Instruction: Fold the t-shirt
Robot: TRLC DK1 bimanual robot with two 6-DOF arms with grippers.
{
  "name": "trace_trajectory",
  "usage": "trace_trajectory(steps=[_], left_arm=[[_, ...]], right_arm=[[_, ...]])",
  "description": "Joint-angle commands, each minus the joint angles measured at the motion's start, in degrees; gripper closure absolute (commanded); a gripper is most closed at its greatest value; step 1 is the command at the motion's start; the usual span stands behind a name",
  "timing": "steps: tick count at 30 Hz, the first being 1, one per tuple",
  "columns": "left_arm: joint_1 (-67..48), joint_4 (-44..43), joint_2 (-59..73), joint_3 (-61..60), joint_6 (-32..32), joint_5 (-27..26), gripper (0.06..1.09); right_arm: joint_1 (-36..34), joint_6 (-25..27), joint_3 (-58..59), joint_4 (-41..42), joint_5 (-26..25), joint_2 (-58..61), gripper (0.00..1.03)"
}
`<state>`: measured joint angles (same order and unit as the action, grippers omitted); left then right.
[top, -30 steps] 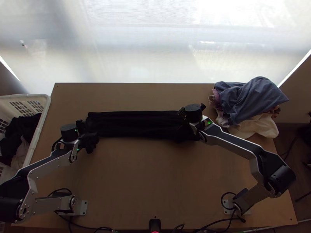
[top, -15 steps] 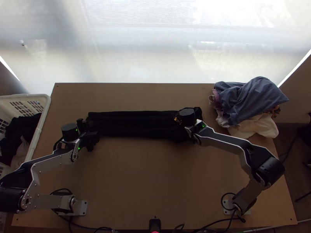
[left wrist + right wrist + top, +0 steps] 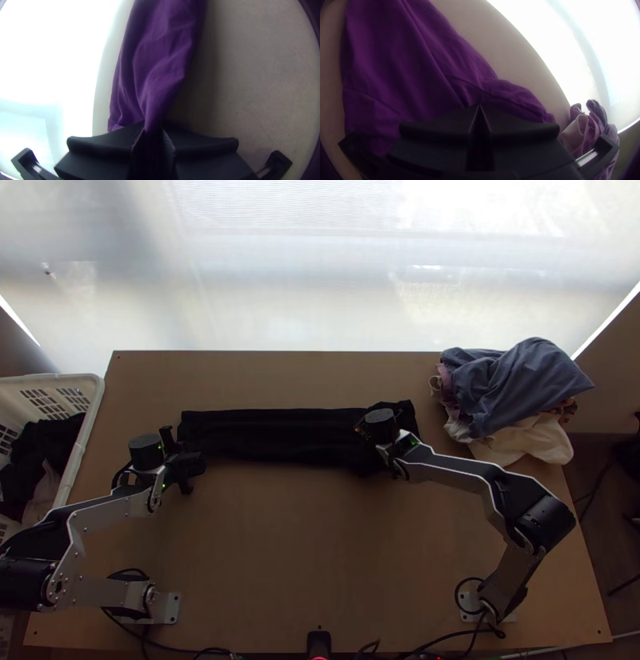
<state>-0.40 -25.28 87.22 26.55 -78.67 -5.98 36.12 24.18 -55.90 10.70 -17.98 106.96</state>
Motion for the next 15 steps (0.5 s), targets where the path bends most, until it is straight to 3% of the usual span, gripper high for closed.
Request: trace_trajectory(steps=[1,15], left_arm=[[0.8,-0.7,-1.6,0.8,-0.6,-1.0,0.95],[6.9,3.3,-10.4,1.0,-5.2,-6.2,0.99]], right_arm=[[0.0,-0.6,0.1,0.1,0.6,0.1,1.0],[4.8,-1.7,-0.3,-0.1,1.6,-0.8,1.0]])
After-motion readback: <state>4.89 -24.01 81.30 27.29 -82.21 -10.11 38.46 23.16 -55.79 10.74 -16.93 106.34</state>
